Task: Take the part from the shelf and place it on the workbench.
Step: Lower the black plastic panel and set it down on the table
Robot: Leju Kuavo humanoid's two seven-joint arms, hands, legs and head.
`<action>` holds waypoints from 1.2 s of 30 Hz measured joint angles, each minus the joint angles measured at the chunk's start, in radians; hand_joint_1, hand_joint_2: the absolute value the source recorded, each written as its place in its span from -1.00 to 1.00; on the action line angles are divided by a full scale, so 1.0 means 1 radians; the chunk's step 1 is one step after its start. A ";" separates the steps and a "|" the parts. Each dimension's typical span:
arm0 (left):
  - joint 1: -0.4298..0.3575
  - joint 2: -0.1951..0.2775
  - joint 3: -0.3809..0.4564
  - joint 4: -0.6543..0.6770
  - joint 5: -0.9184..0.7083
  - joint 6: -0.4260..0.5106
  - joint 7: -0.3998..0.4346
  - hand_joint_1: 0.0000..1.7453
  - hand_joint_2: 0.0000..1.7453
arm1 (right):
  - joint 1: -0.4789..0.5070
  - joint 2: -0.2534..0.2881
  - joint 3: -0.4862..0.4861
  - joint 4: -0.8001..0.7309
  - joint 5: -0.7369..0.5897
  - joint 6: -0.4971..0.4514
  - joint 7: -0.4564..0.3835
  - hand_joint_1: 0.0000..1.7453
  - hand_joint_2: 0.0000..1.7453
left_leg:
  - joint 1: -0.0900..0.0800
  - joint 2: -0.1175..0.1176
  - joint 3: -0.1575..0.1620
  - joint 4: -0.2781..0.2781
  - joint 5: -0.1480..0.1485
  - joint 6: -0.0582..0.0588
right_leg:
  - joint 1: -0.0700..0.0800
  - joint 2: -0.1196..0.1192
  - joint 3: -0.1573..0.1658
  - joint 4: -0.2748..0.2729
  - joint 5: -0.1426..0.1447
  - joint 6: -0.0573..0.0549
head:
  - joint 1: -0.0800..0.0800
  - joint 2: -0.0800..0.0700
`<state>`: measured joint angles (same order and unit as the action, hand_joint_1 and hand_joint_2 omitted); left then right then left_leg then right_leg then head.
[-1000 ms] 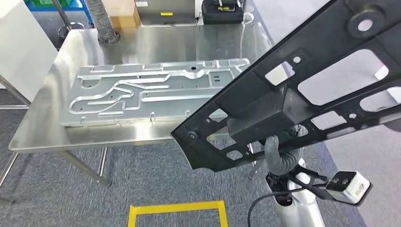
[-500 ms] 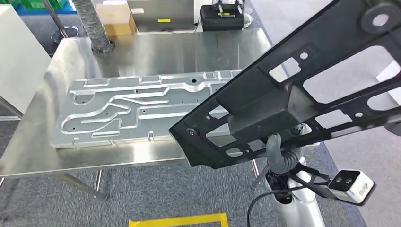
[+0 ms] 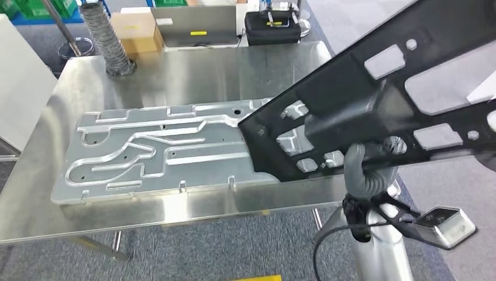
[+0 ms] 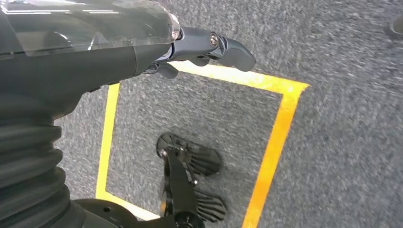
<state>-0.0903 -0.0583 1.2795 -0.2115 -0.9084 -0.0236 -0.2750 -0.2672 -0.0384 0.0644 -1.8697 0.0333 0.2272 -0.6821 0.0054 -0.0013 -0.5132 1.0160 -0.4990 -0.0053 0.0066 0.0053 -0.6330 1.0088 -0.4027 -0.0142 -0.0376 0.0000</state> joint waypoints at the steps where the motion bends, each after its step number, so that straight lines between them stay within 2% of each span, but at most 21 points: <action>1: -0.001 0.001 0.000 0.000 -0.002 -0.003 -0.003 -1.00 1.00 | -0.035 -0.015 -0.007 0.042 0.035 -0.039 0.006 1.00 1.00 | 0.000 0.000 -0.002 0.017 -0.009 -0.004 | -0.003 0.002 0.006 -0.005 0.000 -0.004 | 0.000 0.000; 3: -0.005 0.002 0.000 0.000 -0.005 -0.007 -0.008 -1.00 1.00 | -0.116 -0.042 -0.014 0.154 0.138 -0.128 0.035 1.00 1.00 | 0.003 0.000 -0.040 0.095 -0.056 -0.012 | -0.006 0.003 0.015 -0.010 -0.001 -0.011 | 0.000 0.000; 5: -0.006 0.002 -0.001 0.000 -0.009 -0.010 -0.011 -1.00 1.00 | -0.197 -0.062 -0.006 0.276 0.267 -0.224 0.081 1.00 1.00 | 0.006 -0.001 -0.114 0.221 -0.108 -0.019 | -0.005 0.006 0.016 -0.010 -0.003 -0.015 | 0.000 0.000; 6: -0.006 0.003 -0.001 0.000 -0.012 -0.011 -0.012 -1.00 1.00 | -0.233 -0.069 0.006 0.336 0.335 -0.268 0.107 1.00 1.00 | 0.006 0.000 -0.144 0.263 -0.117 -0.021 | -0.005 0.007 0.016 -0.010 -0.004 -0.015 | 0.000 0.000; 7: -0.005 0.004 -0.001 0.000 -0.014 -0.013 -0.013 -1.00 1.00 | -0.265 -0.076 0.022 0.390 0.396 -0.305 0.132 1.00 1.00 | 0.006 0.000 -0.158 0.270 -0.106 -0.022 | -0.004 0.009 0.017 -0.009 -0.005 -0.015 | 0.000 0.000; 8: -0.004 0.005 -0.001 0.000 -0.016 -0.015 -0.014 -1.00 1.00 | -0.292 -0.082 0.041 0.436 0.444 -0.333 0.151 1.00 1.00 | 0.006 0.000 -0.154 0.238 -0.074 -0.022 | -0.004 0.010 0.019 -0.008 -0.007 -0.013 | 0.000 0.000; 10: -0.004 0.007 -0.002 0.000 -0.019 -0.018 -0.015 -1.00 1.00 | -0.334 -0.090 0.074 0.504 0.499 -0.363 0.175 1.00 1.00 | 0.006 0.000 -0.113 0.108 0.012 -0.017 | -0.003 0.010 0.024 -0.005 -0.013 -0.008 | 0.000 0.000; 12: -0.004 0.008 -0.003 0.000 -0.023 -0.019 -0.017 -1.00 1.00 | -0.371 -0.095 0.104 0.553 0.575 -0.386 0.218 1.00 1.00 | 0.001 0.000 -0.085 0.014 0.051 -0.004 | -0.001 0.009 0.021 -0.001 -0.015 -0.002 | 0.000 0.000; 15: -0.003 0.008 -0.006 0.000 -0.033 -0.020 -0.018 -1.00 1.00 | -0.431 -0.097 0.177 0.628 0.812 -0.413 0.330 1.00 1.00 | 0.000 0.001 -0.080 -0.006 0.061 0.014 | -0.001 0.010 0.014 0.001 -0.017 0.011 | 0.000 0.000; 17: -0.009 0.008 -0.009 0.000 -0.040 -0.020 -0.018 -1.00 1.00 | -0.466 -0.093 0.240 0.680 0.965 -0.415 0.385 1.00 1.00 | 0.005 0.004 -0.075 -0.015 0.067 0.024 | -0.002 0.009 0.001 0.031 -0.038 0.022 | 0.000 0.000; 18: -0.013 0.008 -0.009 0.000 -0.042 -0.021 -0.017 -1.00 1.00 | -0.483 -0.087 0.269 0.706 1.018 -0.414 0.404 1.00 1.00 | 0.008 0.005 -0.072 -0.020 0.070 0.028 | -0.004 0.008 -0.019 0.075 -0.064 0.027 | 0.000 0.000; 20: -0.017 0.009 -0.010 0.000 -0.045 -0.021 -0.016 -1.00 1.00 | -0.518 -0.066 0.319 0.766 1.078 -0.411 0.428 1.00 1.00 | 0.008 0.005 -0.071 -0.020 0.070 0.030 | -0.011 0.003 -0.083 0.210 -0.123 0.035 | 0.000 0.000; 21: -0.017 0.009 -0.010 0.000 -0.046 -0.021 -0.015 -1.00 1.00 | -0.536 -0.054 0.343 0.798 1.099 -0.404 0.434 1.00 1.00 | 0.008 0.004 -0.071 -0.020 0.069 0.030 | -0.014 0.002 -0.112 0.265 -0.138 0.037 | 0.000 0.000; 22: -0.017 0.009 -0.010 0.000 -0.047 -0.022 -0.015 -1.00 1.00 | -0.554 -0.045 0.366 0.829 1.118 -0.392 0.437 1.00 1.00 | 0.008 0.003 -0.069 -0.020 0.067 0.029 | -0.017 0.000 -0.127 0.289 -0.134 0.038 | 0.000 0.000; 23: -0.017 0.009 -0.011 0.000 -0.049 -0.023 -0.014 -1.00 1.00 | -0.573 -0.035 0.390 0.862 1.139 -0.375 0.438 1.00 1.00 | 0.009 0.002 -0.065 -0.020 0.065 0.027 | -0.019 -0.001 -0.121 0.271 -0.111 0.038 | 0.000 0.000; 25: -0.017 0.009 -0.014 0.000 -0.055 -0.025 -0.013 -1.00 1.00 | -0.615 -0.010 0.438 0.937 1.179 -0.338 0.439 1.00 1.00 | 0.009 -0.001 -0.056 -0.019 0.059 0.020 | -0.020 -0.003 -0.063 0.139 -0.036 0.030 | 0.000 0.000; 27: -0.019 0.008 -0.019 0.000 -0.062 -0.027 -0.012 -1.00 1.00 | -0.656 0.023 0.482 1.021 1.203 -0.315 0.437 1.00 1.00 | 0.006 -0.002 -0.055 -0.017 0.053 0.011 | -0.014 -0.004 -0.012 0.027 0.002 0.021 | 0.000 0.000; 30: -0.024 0.009 -0.029 0.000 -0.072 -0.028 -0.007 -1.00 1.00 | -0.693 0.065 0.530 1.143 1.224 -0.301 0.430 1.00 1.00 | 0.004 -0.001 -0.056 -0.018 0.048 -0.005 | -0.009 -0.003 0.000 -0.001 -0.003 0.010 | 0.000 0.000; 32: -0.027 0.009 -0.035 0.000 -0.079 -0.028 -0.003 -1.00 1.00 | -0.705 0.085 0.556 1.216 1.235 -0.294 0.432 1.00 1.00 | 0.007 -0.001 -0.064 0.008 0.028 -0.014 | -0.012 -0.005 0.008 -0.010 -0.003 -0.001 | 0.000 0.000; 34: -0.028 0.010 -0.039 0.000 -0.082 -0.030 0.002 -1.00 1.00 | -0.713 0.100 0.578 1.274 1.241 -0.286 0.438 1.00 1.00 | 0.009 -0.001 -0.111 0.113 -0.027 -0.020 | -0.012 -0.006 0.014 -0.015 -0.003 -0.011 | 0.000 0.000; 36: -0.030 0.010 -0.042 0.000 -0.085 -0.033 0.006 -1.00 1.00 | -0.716 0.109 0.596 1.324 1.244 -0.276 0.446 1.00 1.00 | 0.009 -0.001 -0.183 0.252 -0.077 -0.023 | -0.009 -0.005 0.016 -0.014 -0.005 -0.014 | 0.000 0.000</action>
<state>-0.1199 -0.0484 1.2373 -0.2113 -0.9937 -0.0566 -0.2687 -0.9830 0.0705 0.6608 -0.5454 1.2776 -0.0492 -0.2357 0.0148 -0.0025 -0.6958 1.2680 -0.5763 -0.0286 -0.0025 0.0002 -0.6167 0.9945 -0.4081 -0.0285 -0.0378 -0.0001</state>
